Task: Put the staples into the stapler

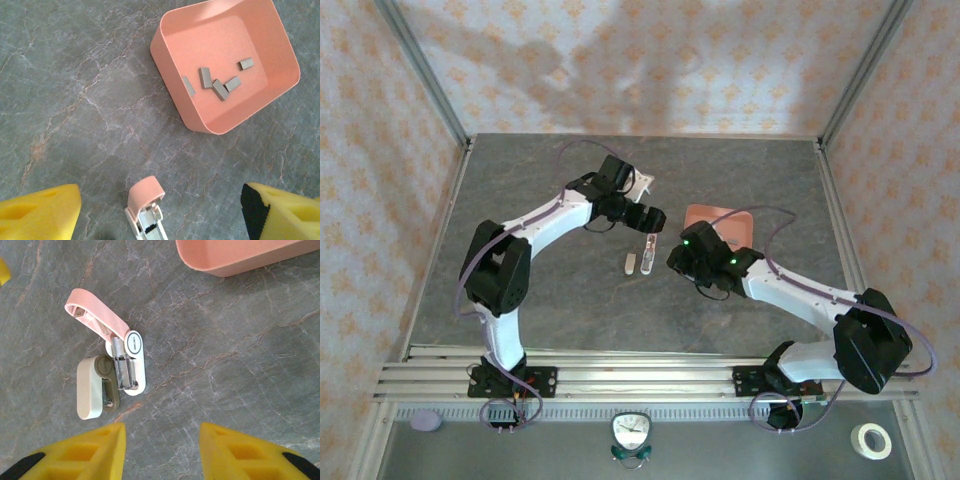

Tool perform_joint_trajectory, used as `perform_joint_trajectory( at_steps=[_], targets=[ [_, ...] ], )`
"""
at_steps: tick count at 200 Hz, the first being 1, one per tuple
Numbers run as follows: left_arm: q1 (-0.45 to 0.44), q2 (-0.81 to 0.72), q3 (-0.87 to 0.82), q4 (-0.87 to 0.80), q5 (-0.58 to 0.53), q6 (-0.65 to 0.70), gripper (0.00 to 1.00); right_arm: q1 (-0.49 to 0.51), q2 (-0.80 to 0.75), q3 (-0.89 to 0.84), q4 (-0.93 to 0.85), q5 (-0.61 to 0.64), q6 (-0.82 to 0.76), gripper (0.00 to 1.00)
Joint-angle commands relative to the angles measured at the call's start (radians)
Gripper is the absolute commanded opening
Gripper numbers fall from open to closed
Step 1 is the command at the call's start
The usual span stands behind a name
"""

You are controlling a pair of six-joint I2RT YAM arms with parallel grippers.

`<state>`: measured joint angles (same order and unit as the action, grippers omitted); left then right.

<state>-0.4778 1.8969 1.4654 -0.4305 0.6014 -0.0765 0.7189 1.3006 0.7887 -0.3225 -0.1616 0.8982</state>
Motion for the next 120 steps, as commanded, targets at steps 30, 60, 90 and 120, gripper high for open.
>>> perform_joint_trajectory(
  at_steps=[30,60,90,120],
  targets=[
    [0.004,0.071,0.053,0.056,0.083,0.051,0.84,-0.011,0.004,0.003,0.016,-0.01,0.006,0.43],
    [0.005,0.104,0.058,0.087,0.154,0.054,0.78,-0.011,0.006,0.008,0.008,-0.009,0.002,0.43],
    [-0.005,0.13,0.057,0.099,0.184,0.075,0.76,-0.012,0.001,0.009,0.002,-0.004,0.006,0.43],
    [-0.013,0.16,0.074,0.058,0.192,0.111,0.72,-0.011,-0.007,0.01,-0.007,0.0,0.004,0.43]
  ],
)
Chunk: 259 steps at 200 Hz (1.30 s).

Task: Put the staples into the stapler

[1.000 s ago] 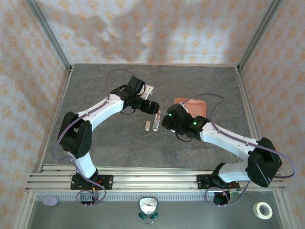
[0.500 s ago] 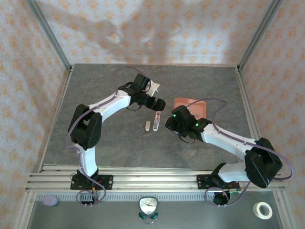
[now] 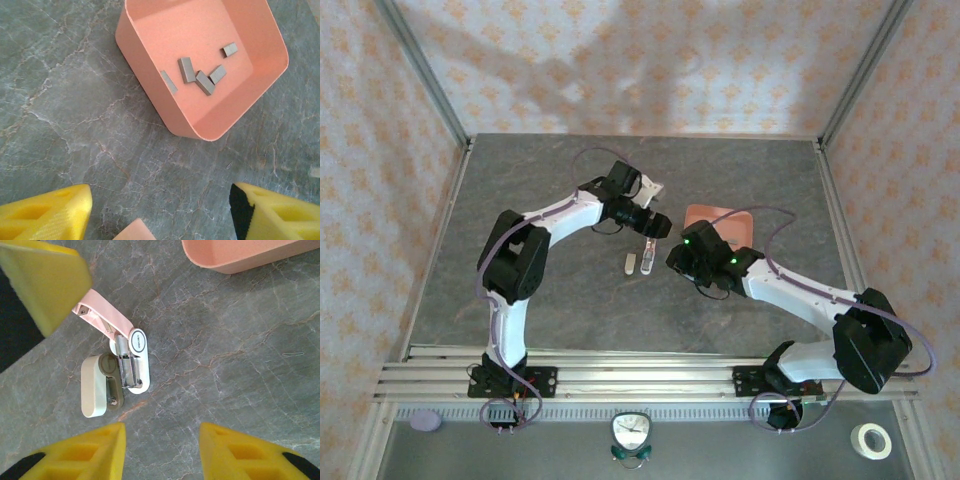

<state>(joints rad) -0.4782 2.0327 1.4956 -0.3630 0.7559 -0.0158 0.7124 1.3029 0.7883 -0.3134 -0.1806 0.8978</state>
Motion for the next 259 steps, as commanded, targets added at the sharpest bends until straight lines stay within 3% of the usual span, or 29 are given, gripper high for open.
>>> perform_joint_trajectory(
  at_steps=[1,48,122,165,230,259],
  targets=[
    [-0.013,0.025,0.044,-0.012,0.039,0.052,0.72,-0.005,-0.01,0.01,-0.017,0.019,0.004,0.43],
    [-0.018,0.02,0.036,-0.047,0.108,0.104,0.69,-0.007,-0.016,0.011,-0.028,0.02,0.006,0.43],
    [-0.022,-0.02,0.007,-0.119,0.172,0.213,0.55,-0.006,-0.022,0.006,-0.027,0.027,0.01,0.43],
    [-0.029,-0.033,-0.002,-0.239,0.122,0.316,0.51,-0.006,-0.017,0.008,-0.024,0.024,0.009,0.43],
    [-0.03,-0.075,-0.067,-0.286,0.001,0.358,0.41,-0.005,-0.009,0.008,-0.023,0.02,0.011,0.43],
    [-0.025,-0.116,-0.101,-0.257,-0.017,0.319,0.47,-0.006,-0.001,0.025,-0.023,0.016,0.01,0.43]
  ],
)
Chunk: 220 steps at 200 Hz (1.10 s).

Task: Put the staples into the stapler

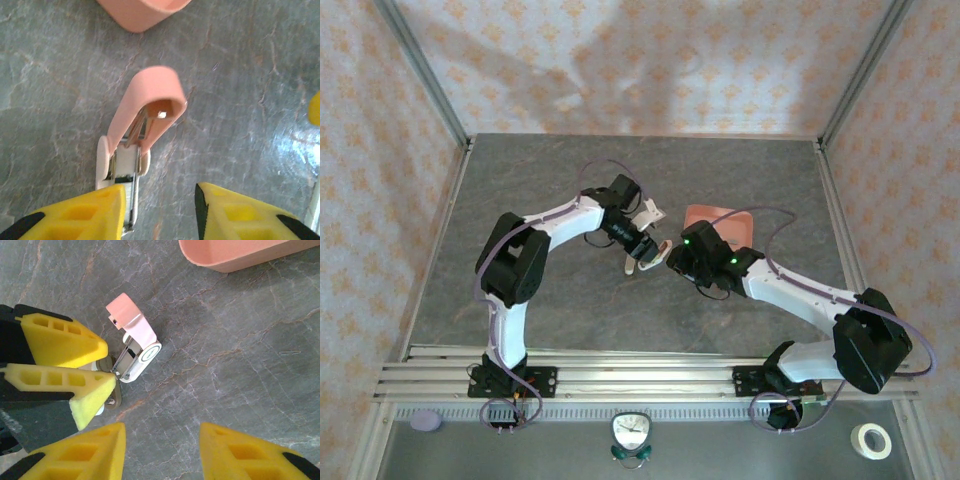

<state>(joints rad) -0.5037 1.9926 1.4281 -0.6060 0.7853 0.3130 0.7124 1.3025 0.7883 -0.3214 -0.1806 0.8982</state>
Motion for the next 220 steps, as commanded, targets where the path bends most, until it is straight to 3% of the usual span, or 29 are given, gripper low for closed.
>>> perform_joint_trajectory(
  at_steps=[1,40,67,143,220],
  targets=[
    [0.0,-0.077,-0.035,-0.013,-0.046,-0.013,0.47,-0.005,0.002,0.025,-0.016,0.016,0.009,0.43],
    [0.012,-0.185,-0.121,0.059,-0.051,-0.146,0.61,-0.021,0.056,0.092,-0.018,0.001,-0.039,0.44],
    [0.034,-0.27,-0.231,0.161,-0.078,-0.29,0.63,-0.085,0.108,0.131,-0.013,-0.043,-0.082,0.46],
    [0.065,-0.368,-0.48,0.419,-0.131,-0.576,0.43,-0.145,0.305,0.301,-0.056,-0.109,-0.232,0.47],
    [0.063,-0.318,-0.469,0.39,-0.149,-0.55,0.39,-0.146,0.458,0.403,-0.106,-0.106,-0.297,0.44]
  ],
)
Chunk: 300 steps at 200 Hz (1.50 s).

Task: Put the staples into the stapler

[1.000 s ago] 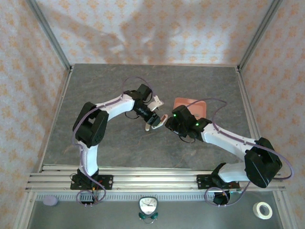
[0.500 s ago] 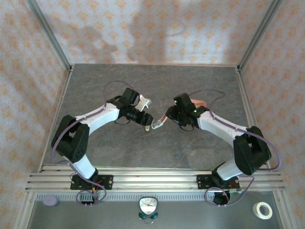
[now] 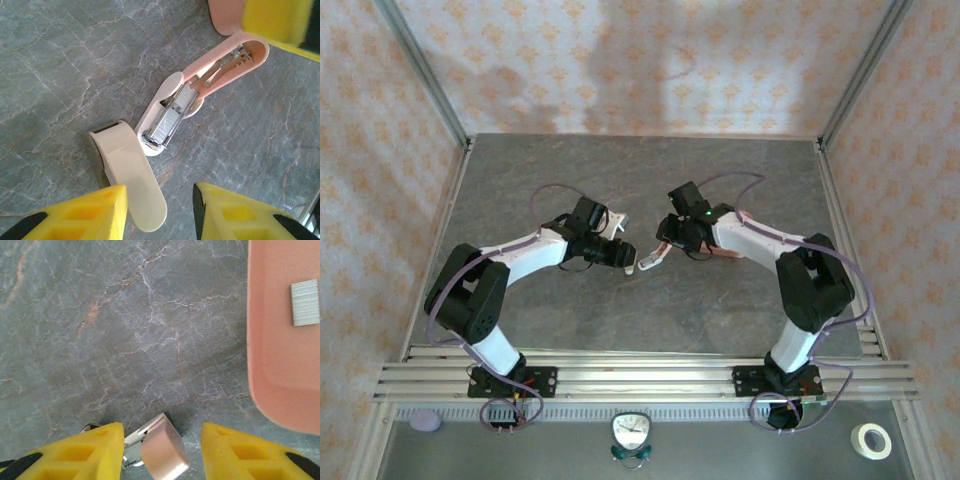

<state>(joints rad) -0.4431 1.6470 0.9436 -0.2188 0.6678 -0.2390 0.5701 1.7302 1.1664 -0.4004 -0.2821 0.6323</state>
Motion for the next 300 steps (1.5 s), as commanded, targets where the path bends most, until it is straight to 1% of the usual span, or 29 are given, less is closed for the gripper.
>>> perform_joint_trajectory(
  at_steps=[1,23,47,85,166,194,212,262,285,300],
  targets=[
    [0.003,0.03,0.015,0.003,-0.033,0.001,0.39,-0.003,0.031,0.025,-0.027,-0.006,-0.032,0.44],
    [0.003,0.048,0.016,-0.006,-0.045,0.014,0.37,-0.004,0.05,0.037,-0.013,-0.037,-0.039,0.43],
    [0.003,0.063,0.019,-0.014,-0.047,0.022,0.36,-0.003,0.037,0.034,0.004,-0.076,-0.04,0.42],
    [0.003,0.081,0.015,-0.007,-0.054,0.018,0.35,0.009,0.026,0.038,-0.02,-0.105,-0.067,0.42],
    [0.003,0.087,0.014,-0.015,-0.068,0.025,0.34,0.071,0.058,0.125,-0.144,-0.041,-0.125,0.42],
    [0.003,0.088,0.012,-0.012,-0.067,0.022,0.34,0.079,0.098,0.134,-0.143,-0.055,-0.125,0.42],
    [0.002,0.088,0.011,-0.013,-0.07,0.024,0.34,0.089,0.123,0.144,-0.138,-0.069,-0.125,0.39],
    [0.003,0.076,0.003,-0.02,-0.078,0.023,0.34,0.12,0.194,0.184,-0.193,-0.066,-0.136,0.38],
    [0.003,0.058,0.0,-0.03,-0.089,0.024,0.35,0.125,0.21,0.197,-0.214,-0.072,-0.137,0.4],
    [0.003,0.047,-0.001,-0.034,-0.093,0.024,0.35,0.136,0.211,0.219,-0.25,-0.049,-0.152,0.43]
  ],
)
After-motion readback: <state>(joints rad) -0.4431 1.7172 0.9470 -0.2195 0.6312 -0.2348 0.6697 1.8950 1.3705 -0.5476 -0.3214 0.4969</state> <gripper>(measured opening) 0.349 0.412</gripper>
